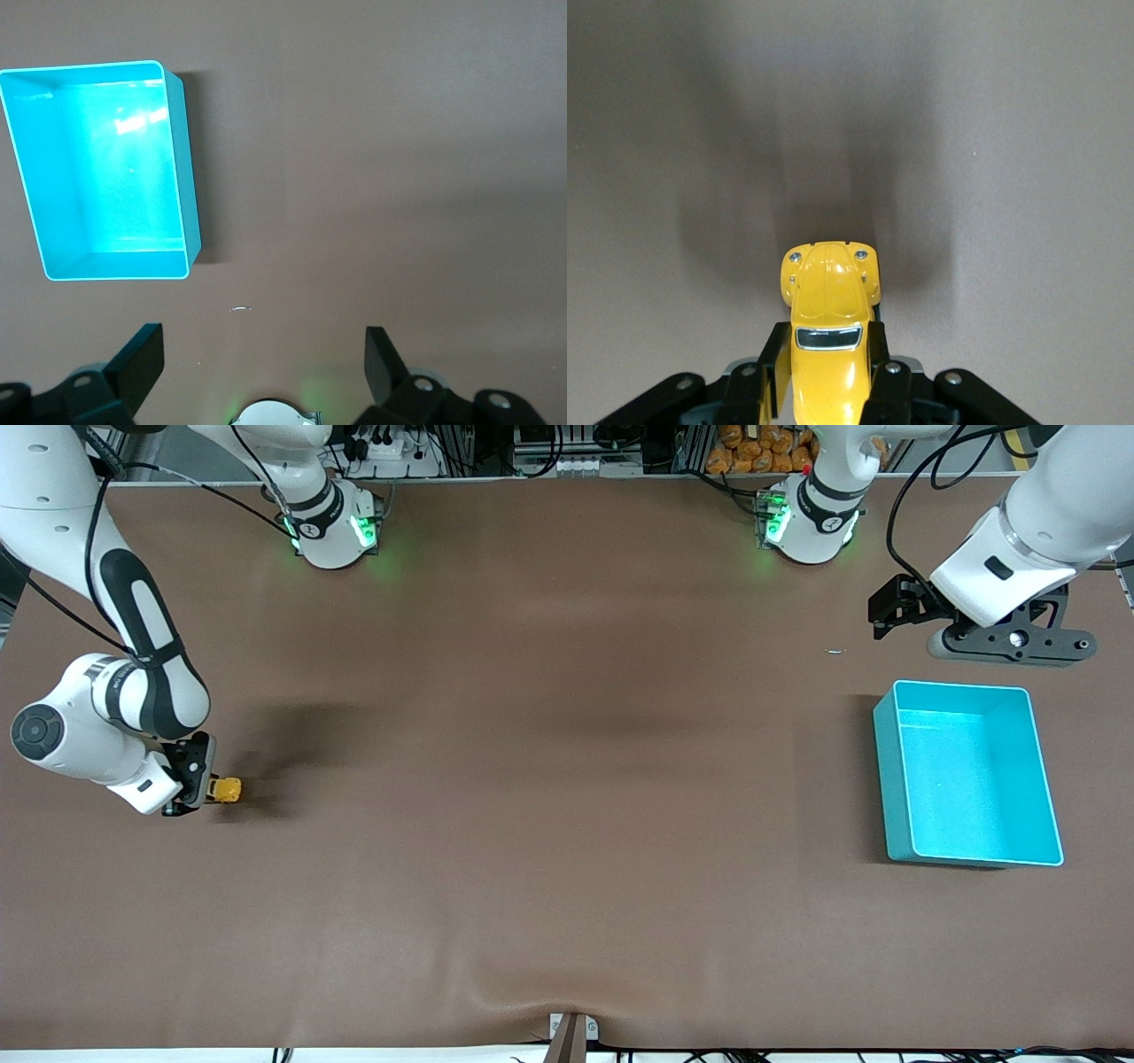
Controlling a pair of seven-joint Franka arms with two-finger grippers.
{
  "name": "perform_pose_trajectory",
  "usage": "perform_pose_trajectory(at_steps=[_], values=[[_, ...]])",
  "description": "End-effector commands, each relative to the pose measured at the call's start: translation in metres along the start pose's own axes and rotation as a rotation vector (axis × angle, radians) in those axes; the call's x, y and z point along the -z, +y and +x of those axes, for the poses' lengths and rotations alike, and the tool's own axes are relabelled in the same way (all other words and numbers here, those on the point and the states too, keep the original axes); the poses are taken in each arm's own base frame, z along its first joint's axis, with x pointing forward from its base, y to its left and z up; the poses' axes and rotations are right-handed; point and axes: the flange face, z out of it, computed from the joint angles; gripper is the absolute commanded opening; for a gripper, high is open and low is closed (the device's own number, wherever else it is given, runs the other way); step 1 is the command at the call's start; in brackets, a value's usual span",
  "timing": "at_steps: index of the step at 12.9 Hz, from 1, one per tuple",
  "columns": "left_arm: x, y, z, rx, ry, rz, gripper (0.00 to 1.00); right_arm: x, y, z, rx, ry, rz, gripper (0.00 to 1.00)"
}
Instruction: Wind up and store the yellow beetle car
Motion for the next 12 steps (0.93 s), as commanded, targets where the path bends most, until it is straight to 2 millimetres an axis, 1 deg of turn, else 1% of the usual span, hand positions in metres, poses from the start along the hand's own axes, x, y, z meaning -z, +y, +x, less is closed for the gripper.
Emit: perform_pose_trajectory(at_steps=[1, 3, 5, 7, 11, 12], values=[[0.005, -0.003, -0.005, 0.0, 0.003, -0.02, 1.0, -0.019, -0.003, -0.018, -0.007, 0.011, 0.021, 0.33], [0.005, -0.004, -0.005, 0.0, 0.003, -0.02, 1.0, -0.02, -0.003, -0.022, -0.01, 0.011, 0.021, 0.33], [0.004, -0.005, -0.004, 0.001, 0.0, -0.02, 1.0, -0.019, -0.003, -0.031, 0.0, 0.01, 0.015, 0.33], [0.005, -0.005, -0.004, 0.001, 0.003, -0.02, 1.0, -0.023, -0.002, -0.037, 0.012, 0.012, 0.018, 0.34], [0.004, -0.005, -0.004, 0.001, 0.0, -0.02, 1.0, -0.02, -0.001, -0.047, 0.019, 0.01, 0.008, 0.34], [0.004, -0.005, -0.004, 0.001, 0.0, -0.02, 1.0, -0.022, -0.001, -0.049, 0.019, 0.01, 0.01, 0.34]])
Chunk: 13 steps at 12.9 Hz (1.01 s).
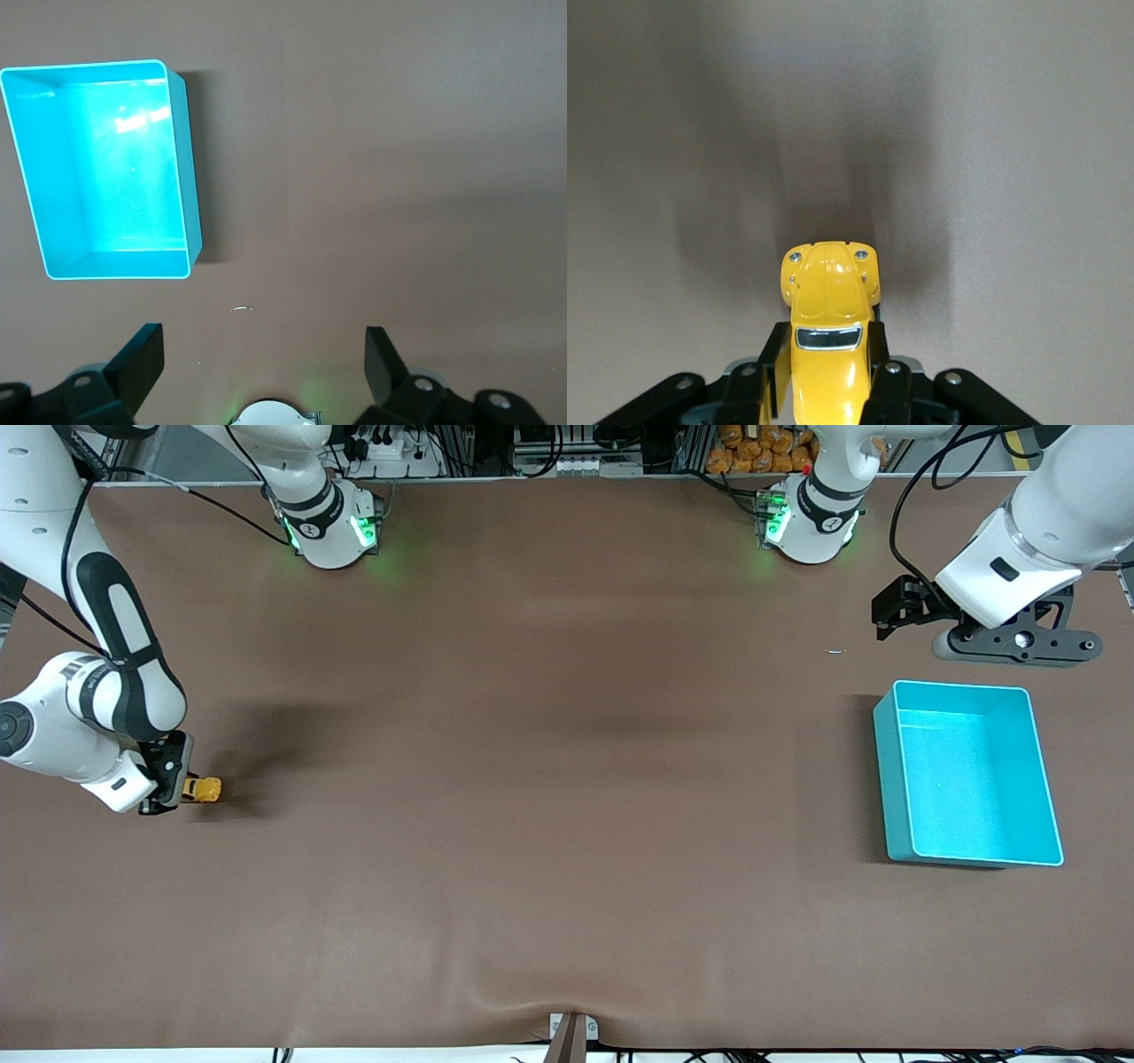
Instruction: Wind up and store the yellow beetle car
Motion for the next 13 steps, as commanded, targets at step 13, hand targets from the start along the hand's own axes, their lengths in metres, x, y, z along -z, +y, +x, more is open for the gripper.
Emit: perform_pose_trajectory(at_steps=[13], values=[[0.003, -0.002, -0.004, -0.004, -0.001, -0.019, 1.0, -0.019, 0.002, -0.042, 0.079, 0.008, 0.003, 0.35]])
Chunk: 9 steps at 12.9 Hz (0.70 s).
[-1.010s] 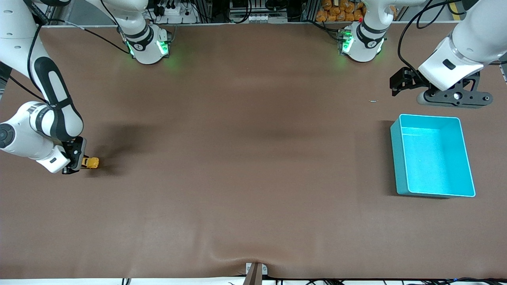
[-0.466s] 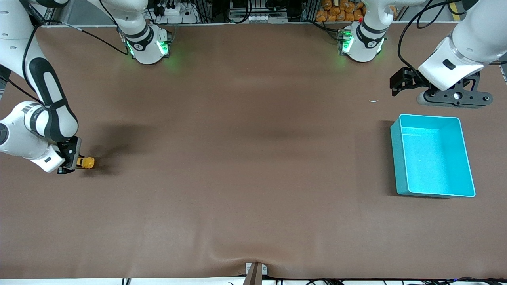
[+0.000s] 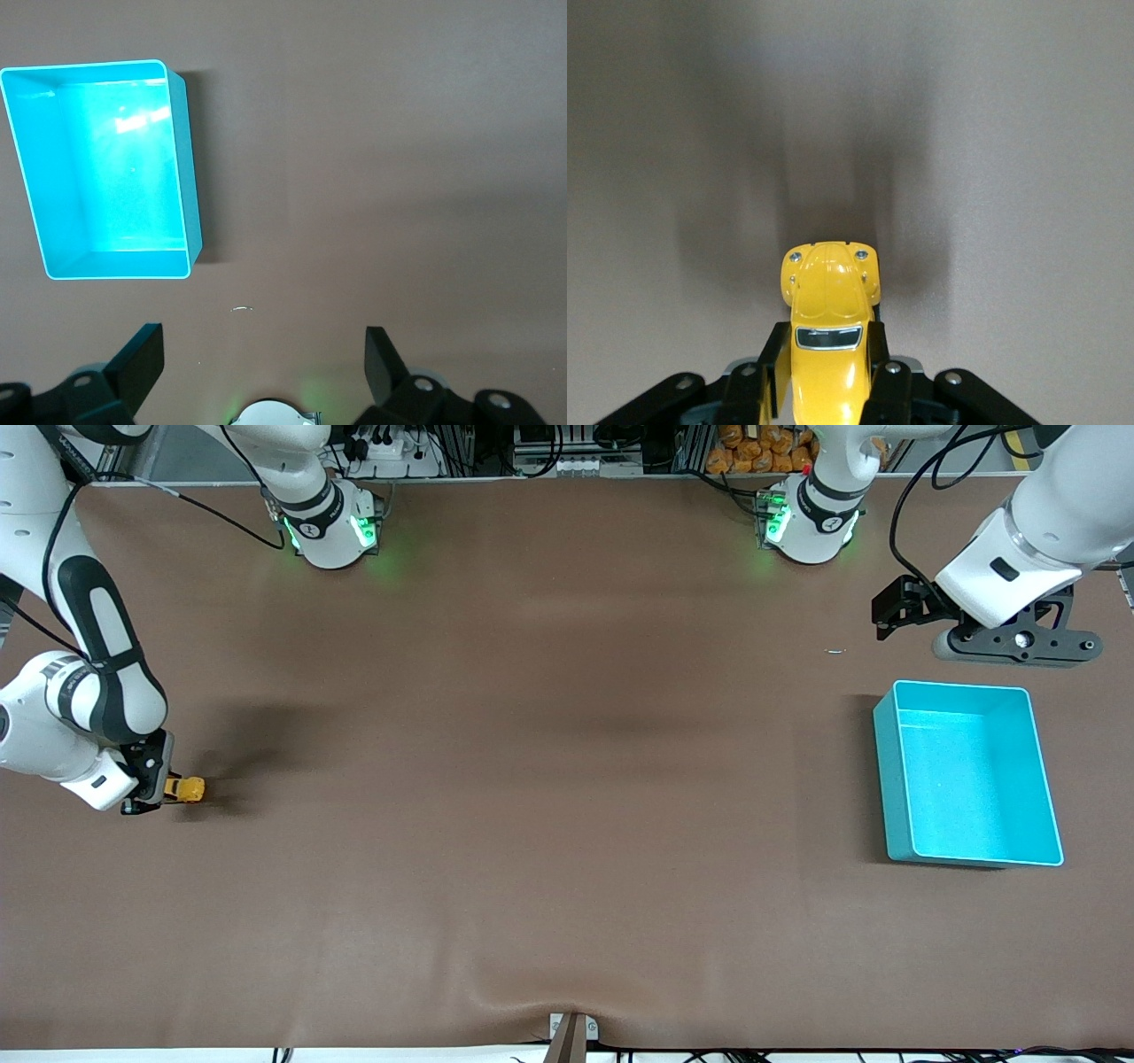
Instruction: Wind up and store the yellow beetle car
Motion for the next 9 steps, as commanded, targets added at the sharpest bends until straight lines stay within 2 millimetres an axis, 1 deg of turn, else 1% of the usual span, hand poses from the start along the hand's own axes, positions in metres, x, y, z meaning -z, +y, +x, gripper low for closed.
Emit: perform_pose_trajectory(at_steps=[1, 3, 4, 5, 6, 7, 9], values=[[0.003, -0.002, -0.004, -0.004, -0.001, -0.019, 1.0, -0.019, 0.001, -0.013, 0.03, 0.012, 0.012, 0.35], [0.003, -0.002, -0.004, -0.004, -0.001, -0.019, 1.0, -0.02, 0.0, -0.016, 0.024, 0.012, 0.013, 0.35], [0.003, -0.002, -0.004, -0.004, -0.001, -0.019, 1.0, -0.018, 0.002, -0.017, 0.022, 0.013, 0.014, 0.39], [0.003, -0.002, -0.004, -0.004, -0.001, -0.019, 1.0, -0.012, 0.006, -0.019, 0.017, 0.01, 0.004, 0.63], [0.003, -0.002, -0.004, -0.004, -0.001, -0.019, 1.0, -0.008, 0.008, -0.019, -0.009, 0.03, 0.001, 0.98], [0.003, -0.002, -0.004, -0.004, -0.001, -0.017, 1.0, 0.001, 0.013, -0.023, -0.038, 0.065, 0.004, 1.0], [0.003, -0.002, -0.004, -0.004, -0.001, -0.019, 1.0, 0.02, 0.018, -0.036, -0.066, 0.101, 0.035, 1.0]])
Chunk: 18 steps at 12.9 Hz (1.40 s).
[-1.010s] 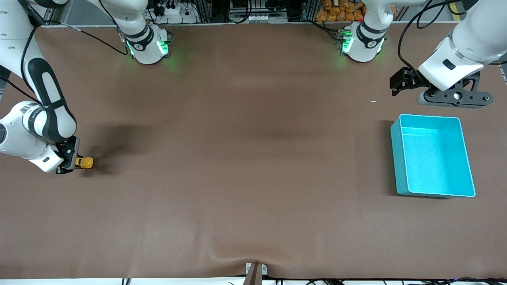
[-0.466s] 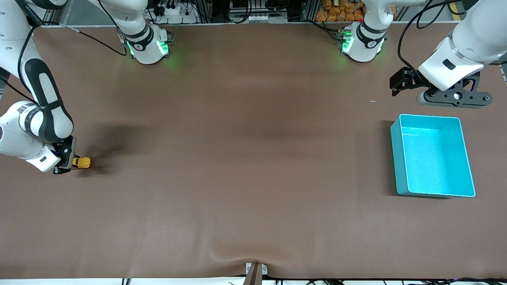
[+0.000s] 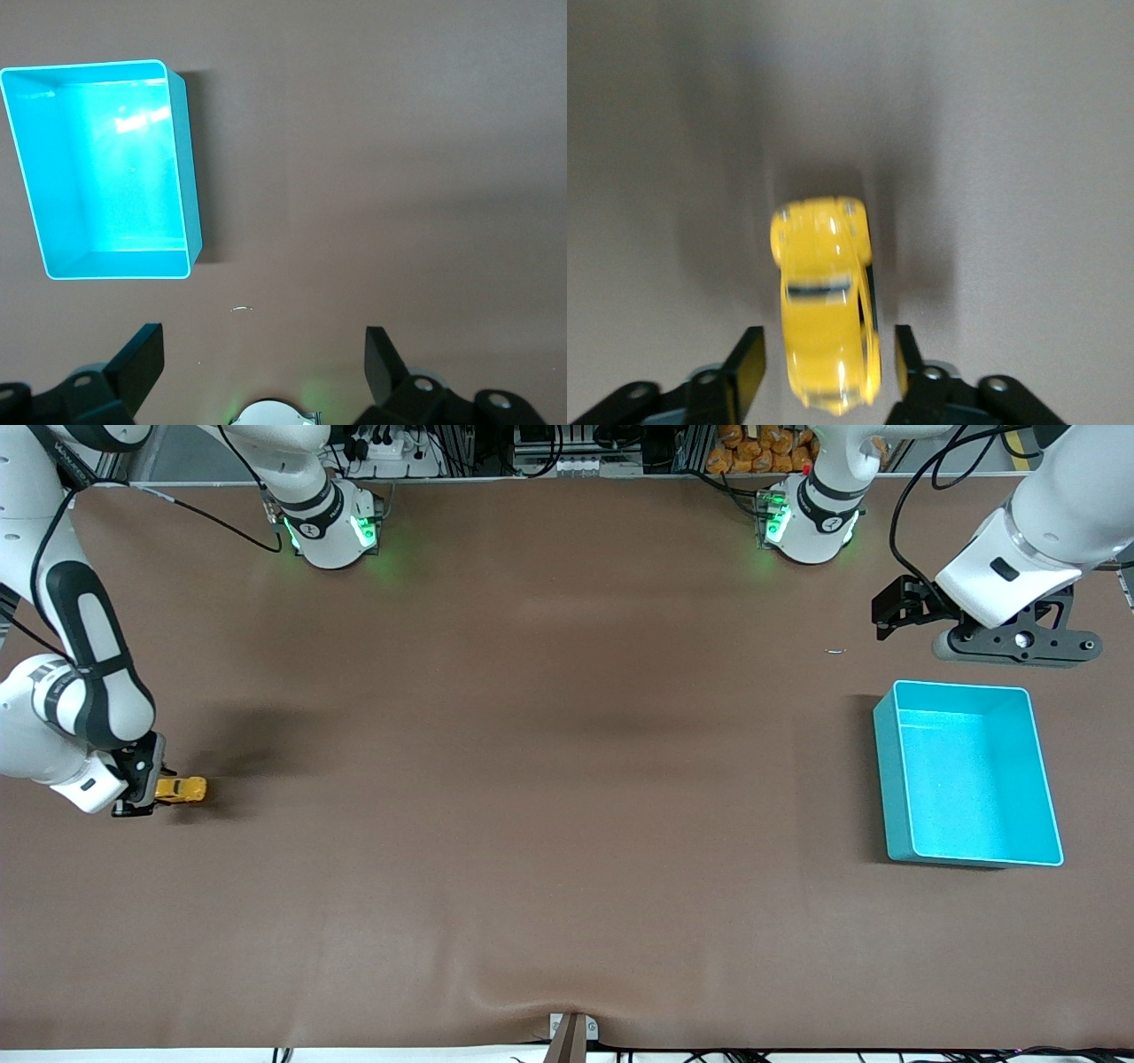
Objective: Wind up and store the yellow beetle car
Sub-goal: 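Release the car so it drives toward the cyan bin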
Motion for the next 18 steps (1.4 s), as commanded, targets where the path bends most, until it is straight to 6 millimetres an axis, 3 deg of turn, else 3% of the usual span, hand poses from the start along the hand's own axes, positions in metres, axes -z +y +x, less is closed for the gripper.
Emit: perform_pose_trajectory(at_steps=[1, 10, 14, 18], values=[[0.003, -0.002, -0.004, -0.004, -0.001, -0.019, 1.0, 0.022, 0.012, -0.022, -0.023, 0.043, 0.01, 1.0], [-0.015, -0.001, -0.001, -0.005, -0.031, -0.014, 1.0, 0.018, -0.008, -0.05, -0.178, 0.171, 0.034, 1.0], [-0.059, 0.003, 0.004, 0.024, -0.05, -0.009, 1.0, 0.017, -0.012, -0.057, -0.219, 0.177, 0.038, 1.0], [-0.103, 0.014, -0.013, 0.226, -0.012, 0.004, 1.0, 0.033, -0.015, -0.051, -0.305, 0.215, 0.064, 1.0]])
